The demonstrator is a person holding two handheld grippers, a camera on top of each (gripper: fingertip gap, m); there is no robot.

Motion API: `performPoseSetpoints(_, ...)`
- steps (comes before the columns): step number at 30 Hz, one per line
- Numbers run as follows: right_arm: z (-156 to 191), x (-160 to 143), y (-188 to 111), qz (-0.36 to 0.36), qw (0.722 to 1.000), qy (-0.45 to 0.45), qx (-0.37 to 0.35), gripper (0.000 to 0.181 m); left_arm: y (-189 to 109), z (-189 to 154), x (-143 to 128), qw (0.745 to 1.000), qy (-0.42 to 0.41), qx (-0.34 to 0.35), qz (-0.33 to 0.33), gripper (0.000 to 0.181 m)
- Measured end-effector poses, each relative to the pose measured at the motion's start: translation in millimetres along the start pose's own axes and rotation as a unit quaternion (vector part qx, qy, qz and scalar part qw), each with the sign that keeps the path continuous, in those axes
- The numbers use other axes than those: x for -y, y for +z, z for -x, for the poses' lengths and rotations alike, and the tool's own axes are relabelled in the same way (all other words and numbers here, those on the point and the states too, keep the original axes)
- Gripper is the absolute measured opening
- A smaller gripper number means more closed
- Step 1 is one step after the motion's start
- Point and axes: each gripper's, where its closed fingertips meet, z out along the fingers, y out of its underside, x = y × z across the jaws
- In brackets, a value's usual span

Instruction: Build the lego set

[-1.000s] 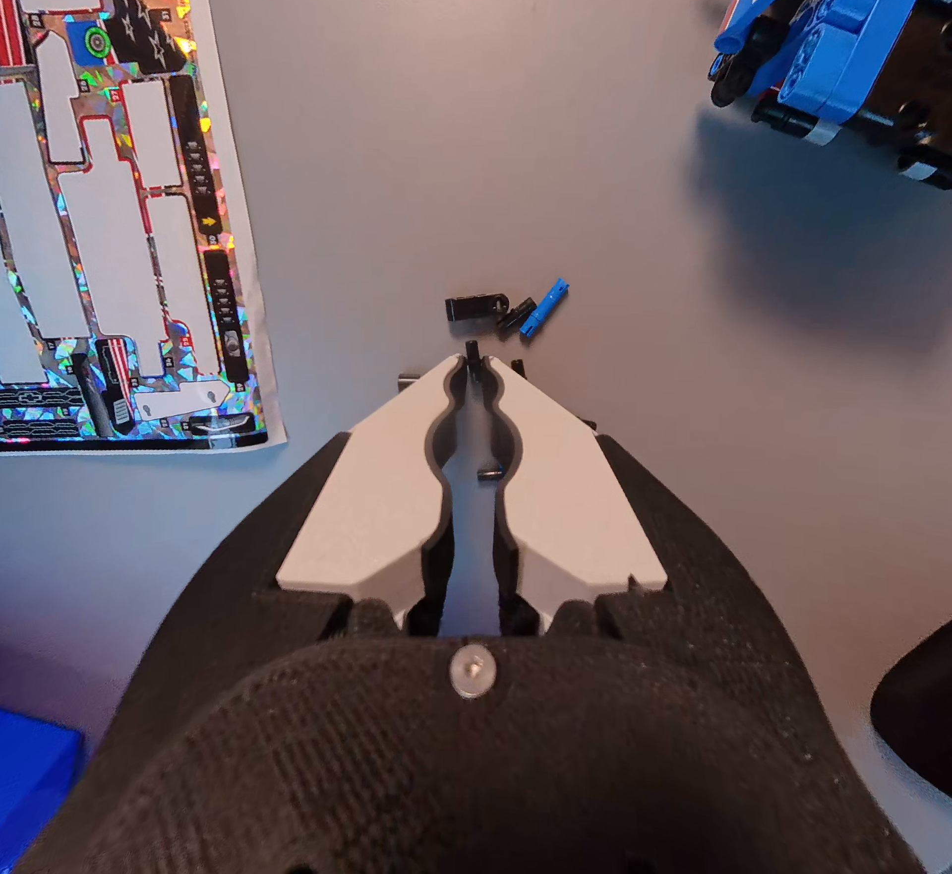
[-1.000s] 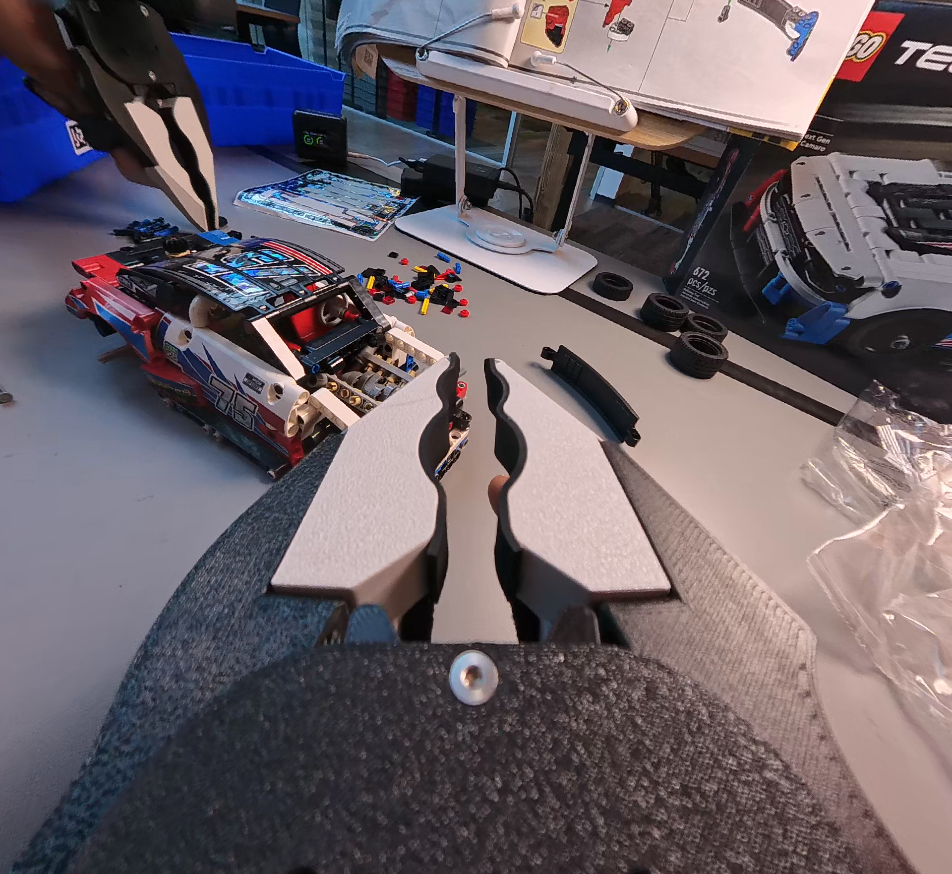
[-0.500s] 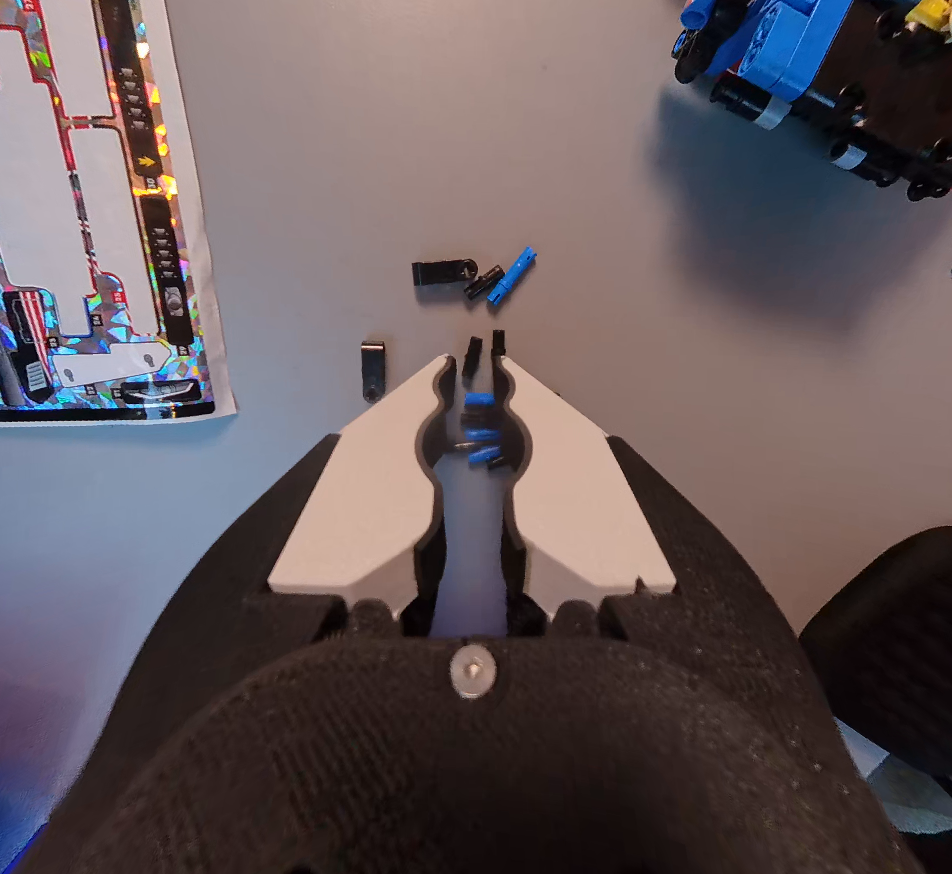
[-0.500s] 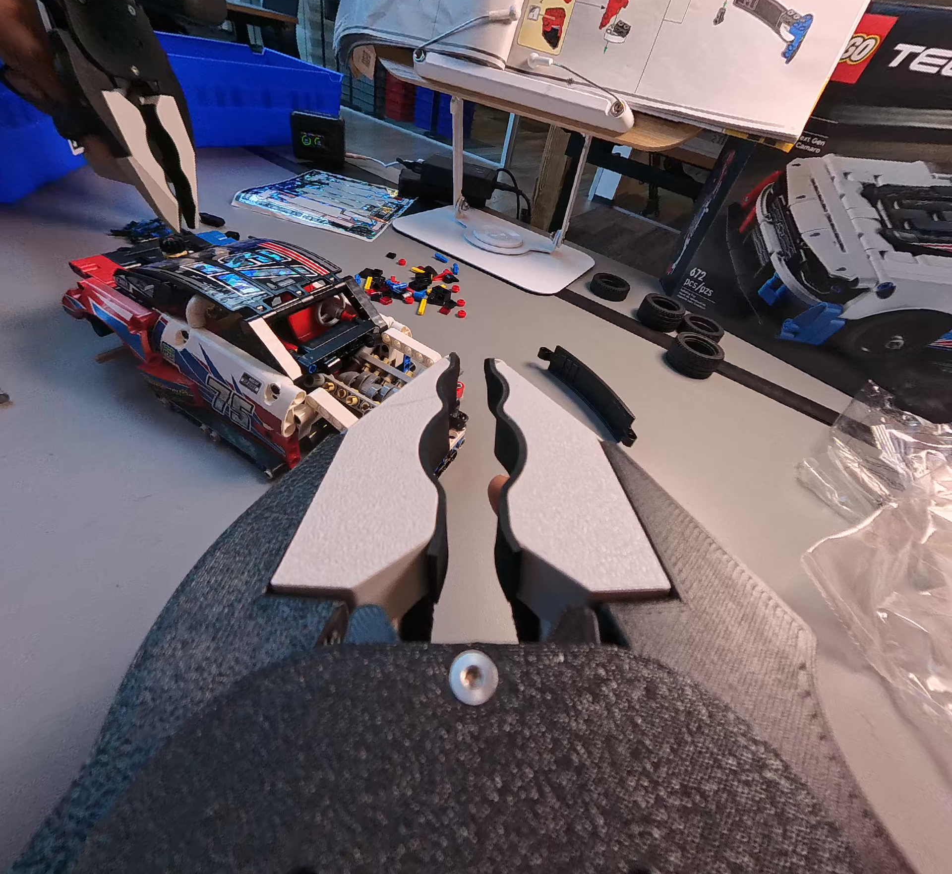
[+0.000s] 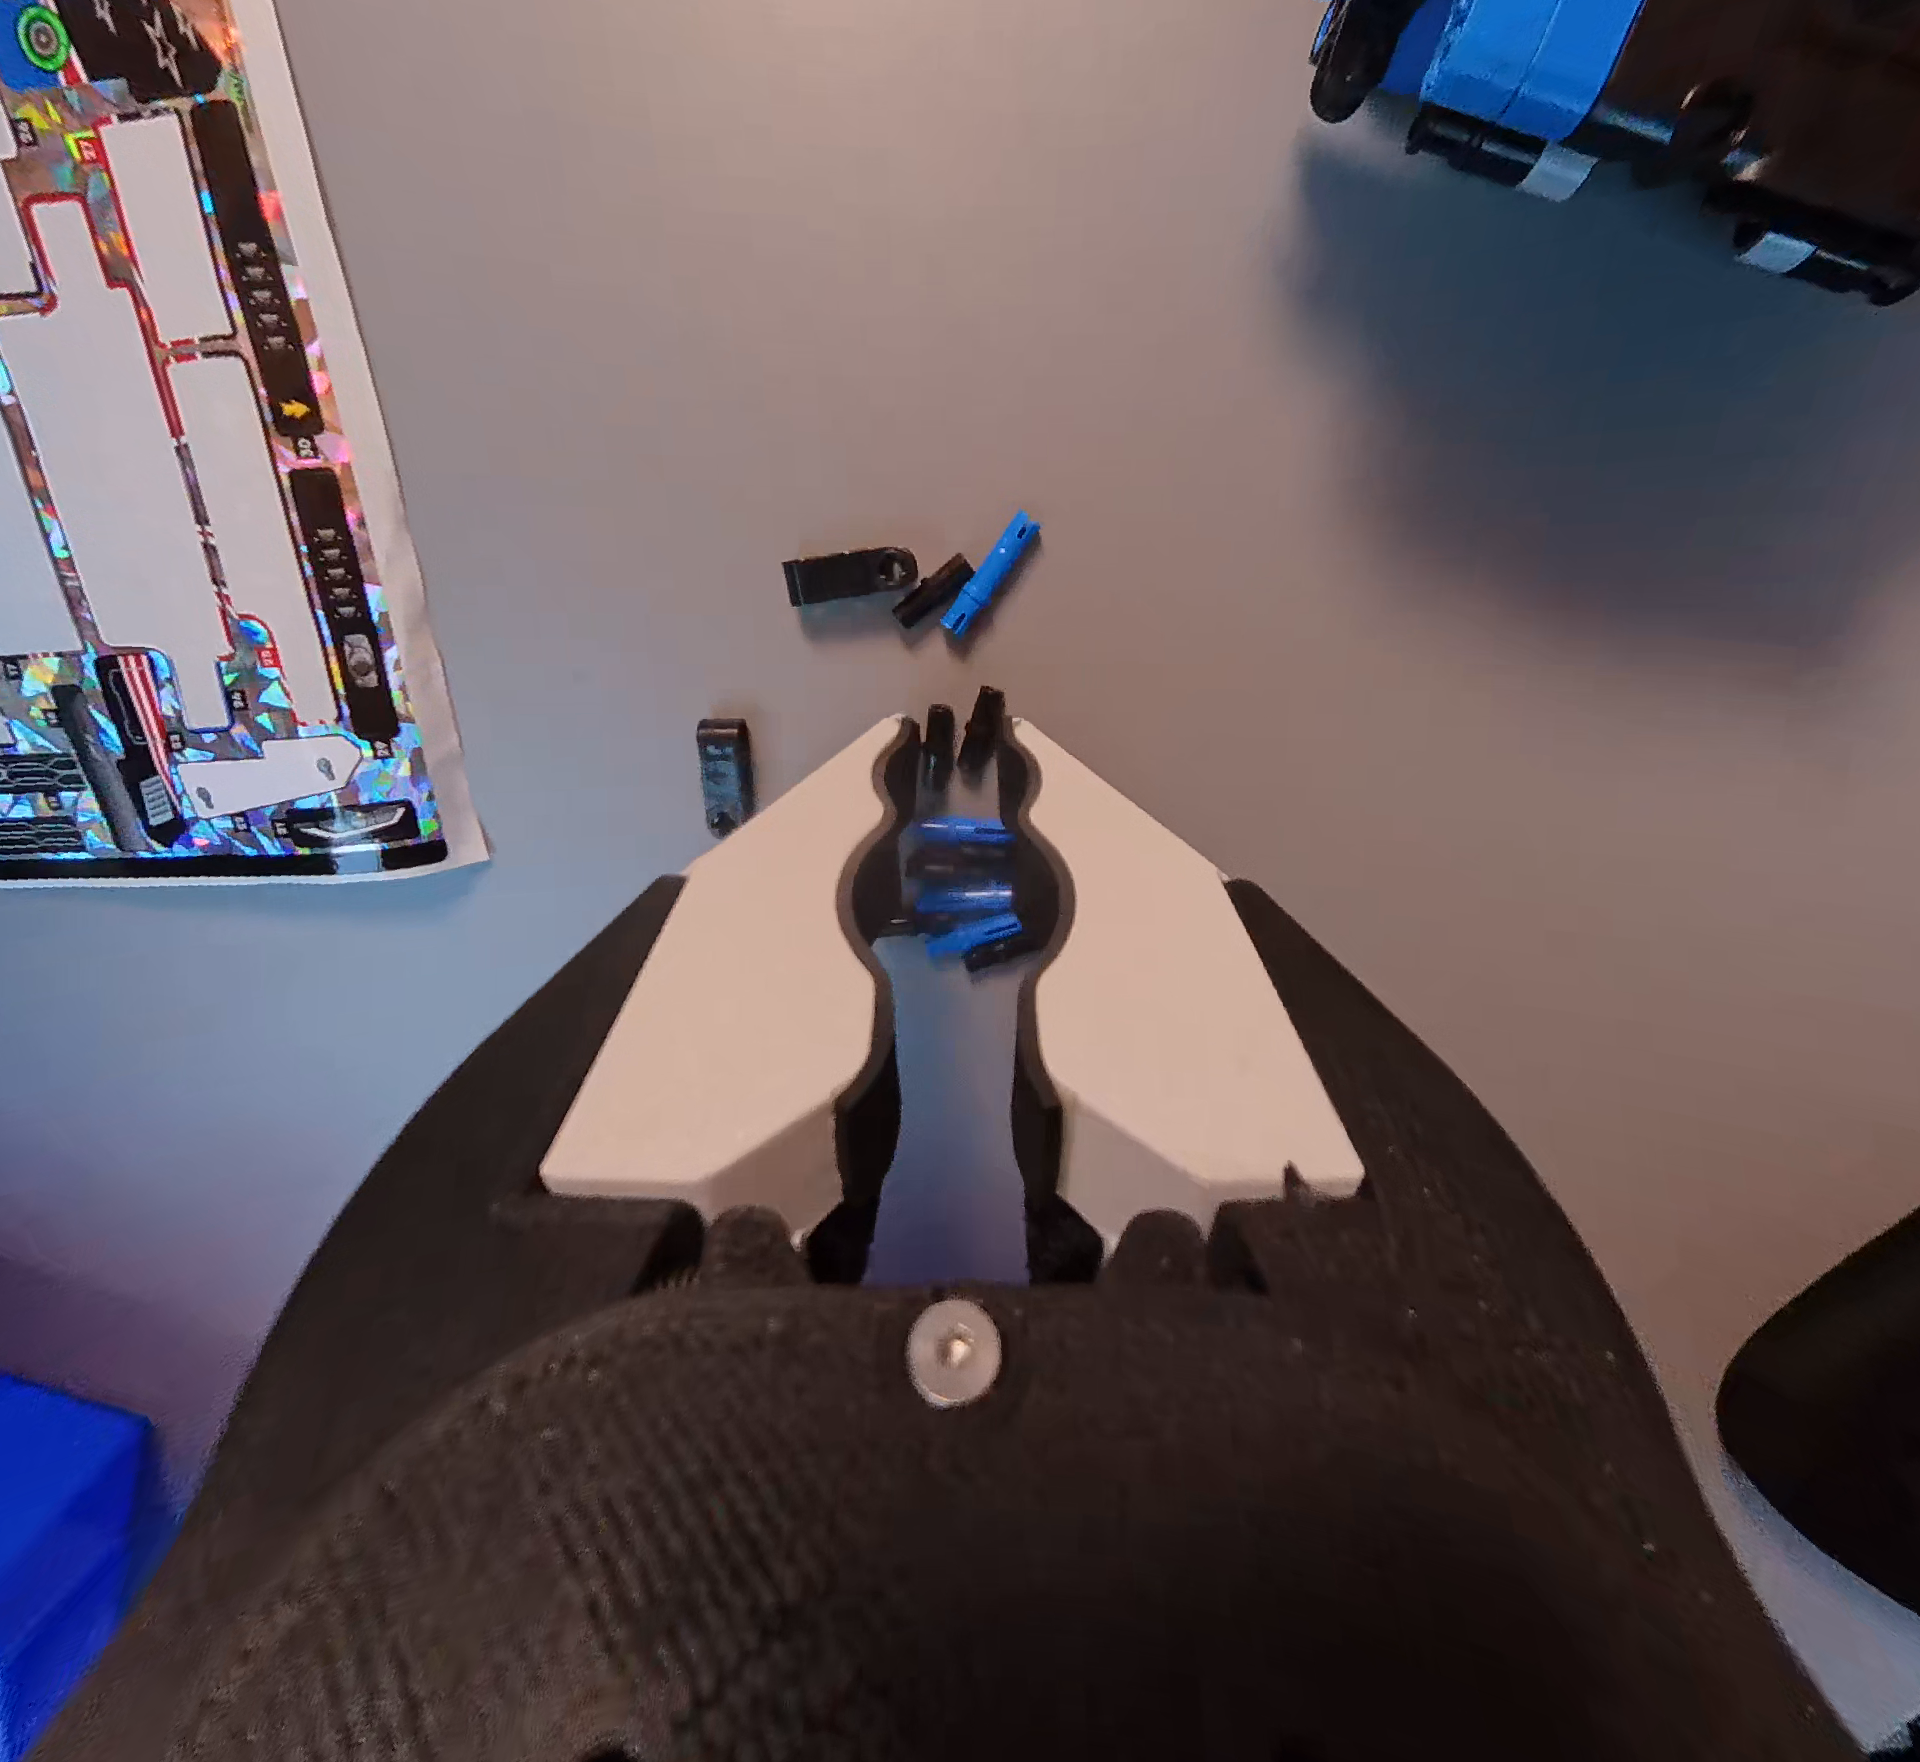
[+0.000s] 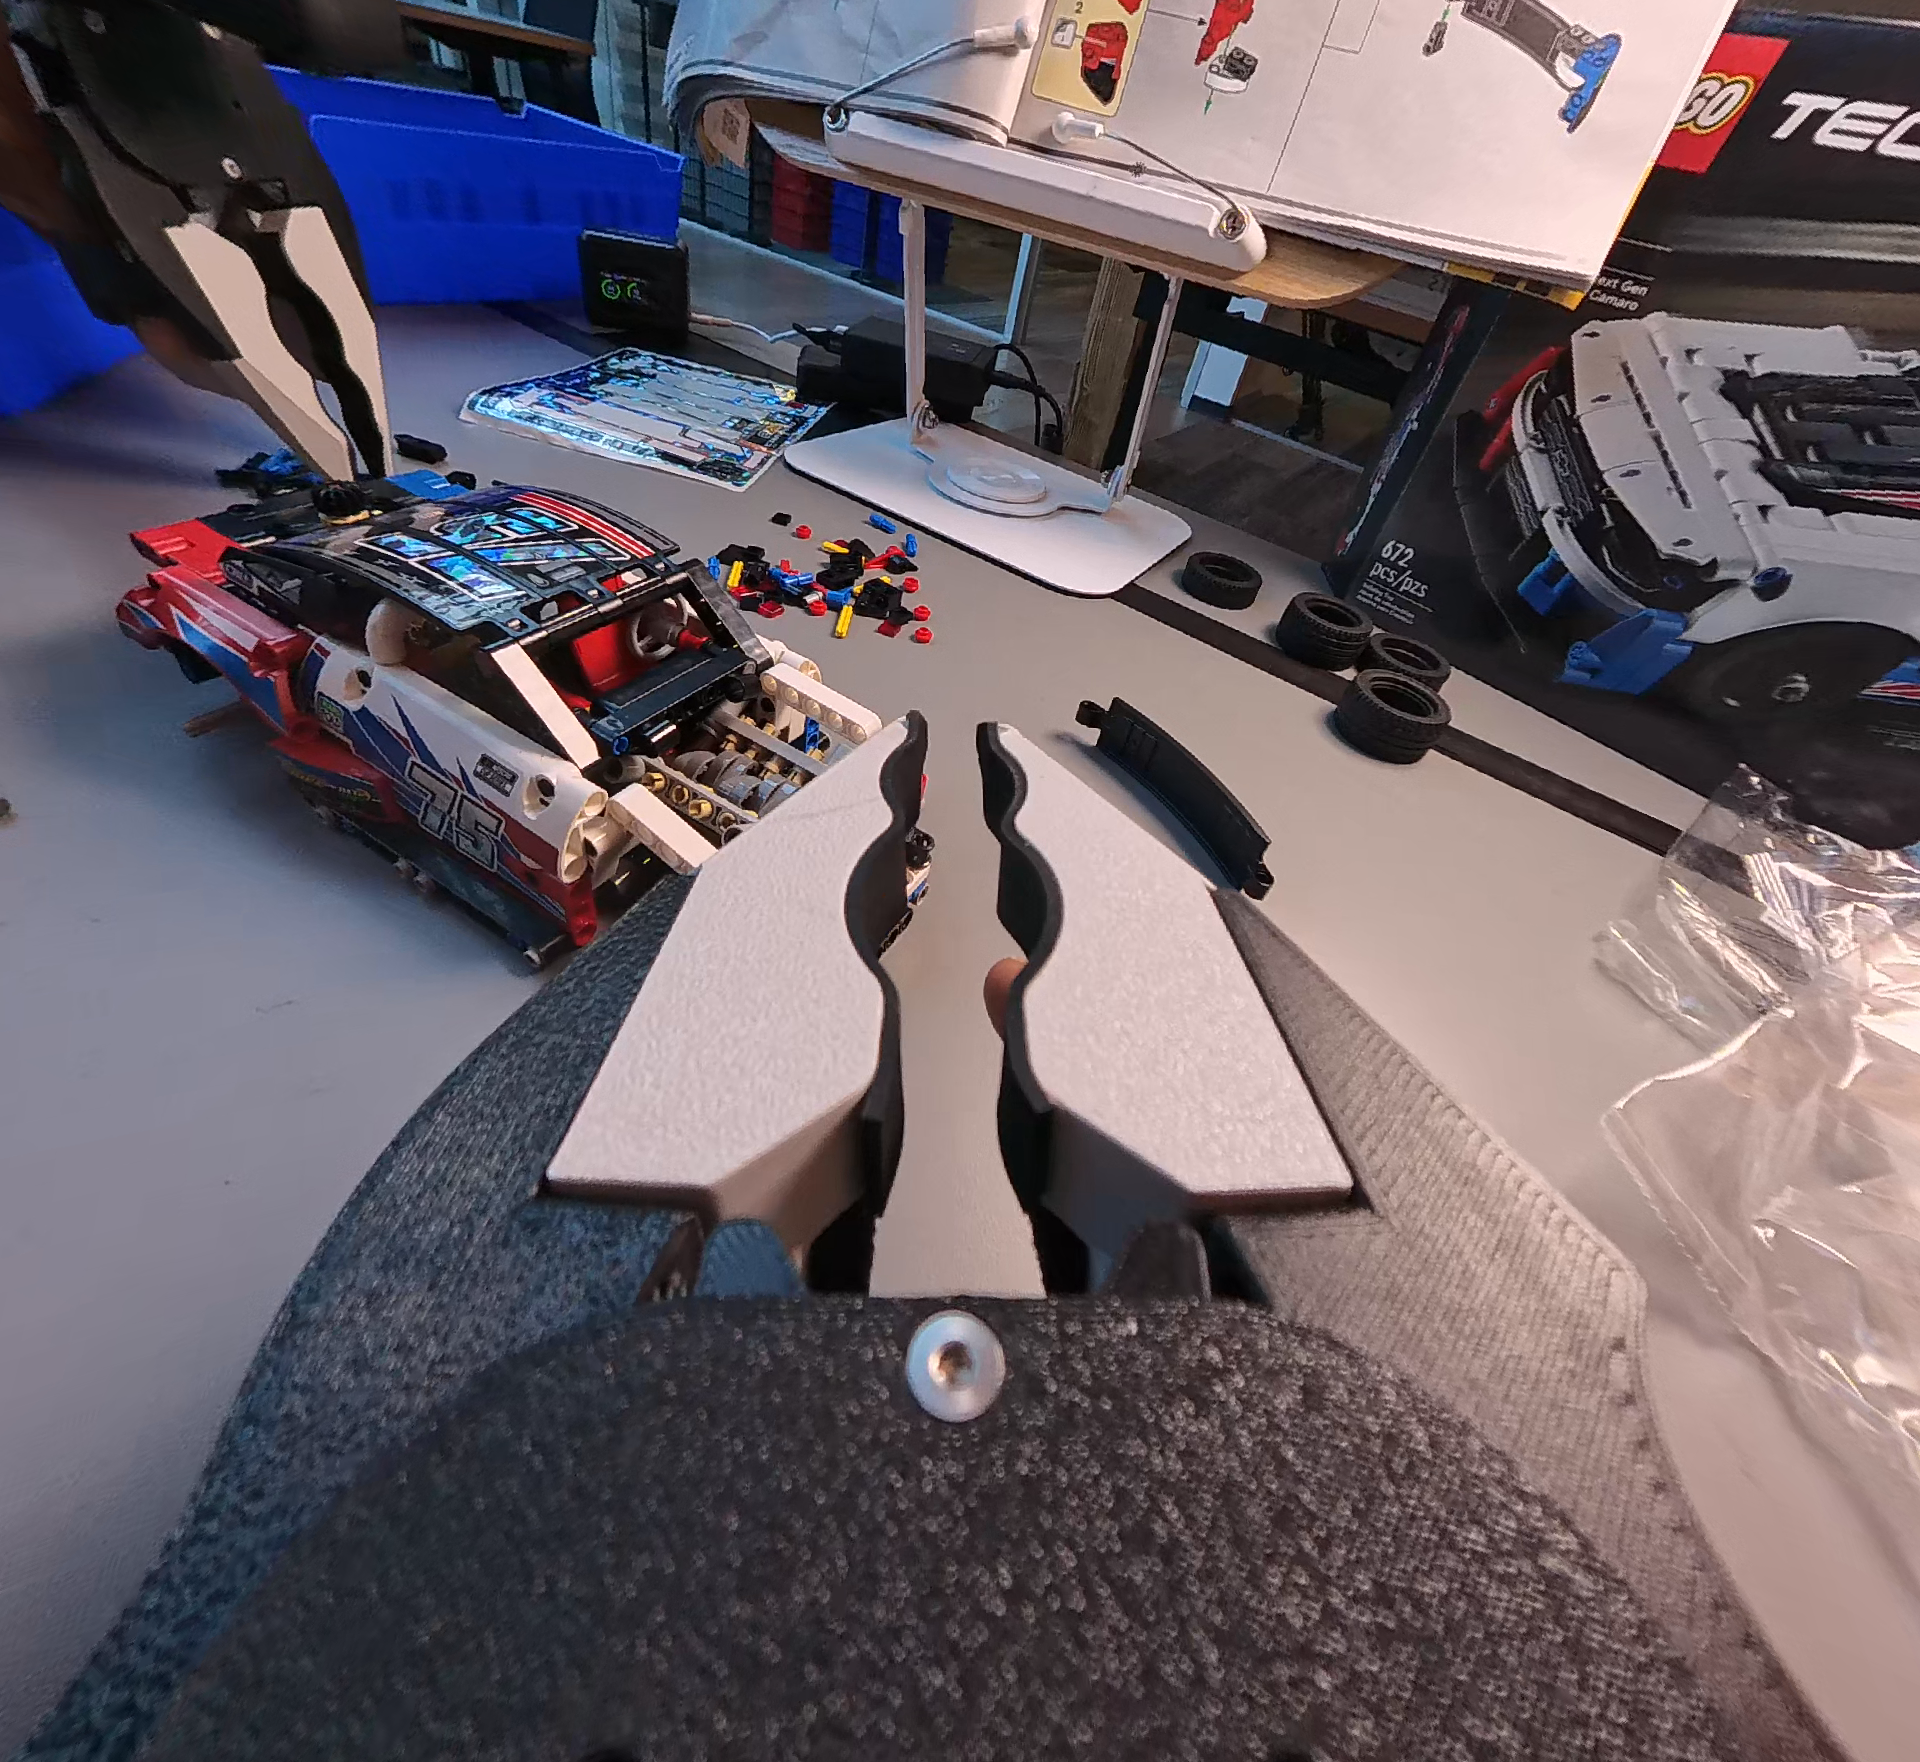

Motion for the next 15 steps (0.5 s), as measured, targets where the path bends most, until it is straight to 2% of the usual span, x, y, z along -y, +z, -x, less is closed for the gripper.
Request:
performPoseSetpoints(9, -0.3, 1.8, -1.2, -0.003, 1.0, -0.003, 0.0, 0.008, -1.0, -0.5, 2.2, 1.0, -0.003, 0.001, -0.013, 0.008)
performPoseSetpoints(11, -1.7, 2.1, -1.9, -0.004, 1.0, -0.002, -0.002, 0.008, -9.9, -0.9, 10.0, 0.999, -0.004, -0.001, -0.042, 0.0)
performPoseSetpoints(15, -2.3, 2.4, -2.1, -0.005, 1.0, 0.002, -0.003, 0.008, -32.1, -16.3, 15.3, 0.999, 0.031, 0.007, -0.043, 0.0)
